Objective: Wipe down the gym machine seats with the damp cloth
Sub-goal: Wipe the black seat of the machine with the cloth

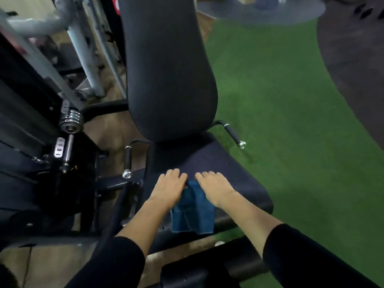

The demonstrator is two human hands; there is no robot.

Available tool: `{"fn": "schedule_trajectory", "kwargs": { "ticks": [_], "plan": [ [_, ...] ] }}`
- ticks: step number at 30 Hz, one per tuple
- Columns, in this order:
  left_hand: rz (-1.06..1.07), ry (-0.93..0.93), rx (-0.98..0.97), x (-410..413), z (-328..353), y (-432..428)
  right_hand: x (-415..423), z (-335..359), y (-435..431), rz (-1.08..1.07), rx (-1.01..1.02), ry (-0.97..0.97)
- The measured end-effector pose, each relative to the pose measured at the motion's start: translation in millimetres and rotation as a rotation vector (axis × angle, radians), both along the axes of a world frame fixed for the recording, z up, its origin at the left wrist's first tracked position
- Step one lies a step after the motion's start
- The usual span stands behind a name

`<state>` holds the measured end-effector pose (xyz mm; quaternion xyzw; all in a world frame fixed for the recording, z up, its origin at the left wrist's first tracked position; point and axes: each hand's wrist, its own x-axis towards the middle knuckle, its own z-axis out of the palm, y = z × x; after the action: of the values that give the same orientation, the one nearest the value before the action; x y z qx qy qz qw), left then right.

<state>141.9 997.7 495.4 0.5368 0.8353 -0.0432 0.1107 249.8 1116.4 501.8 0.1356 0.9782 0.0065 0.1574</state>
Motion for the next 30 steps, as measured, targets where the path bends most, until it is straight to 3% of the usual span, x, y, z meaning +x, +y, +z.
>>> {"fn": "schedule_trajectory", "kwargs": {
  "ticks": [12,23,30],
  "plan": [
    [0.231,0.131,0.068,-48,-43,66,-69,-60,86,0.165,0.001,0.207],
    [0.109,-0.019,0.083,24,-98,20,14,-104,70,0.262,-0.203,0.116],
    [0.153,-0.12,0.153,25,-98,18,40,-109,80,0.202,-0.335,0.182]
  ]
}}
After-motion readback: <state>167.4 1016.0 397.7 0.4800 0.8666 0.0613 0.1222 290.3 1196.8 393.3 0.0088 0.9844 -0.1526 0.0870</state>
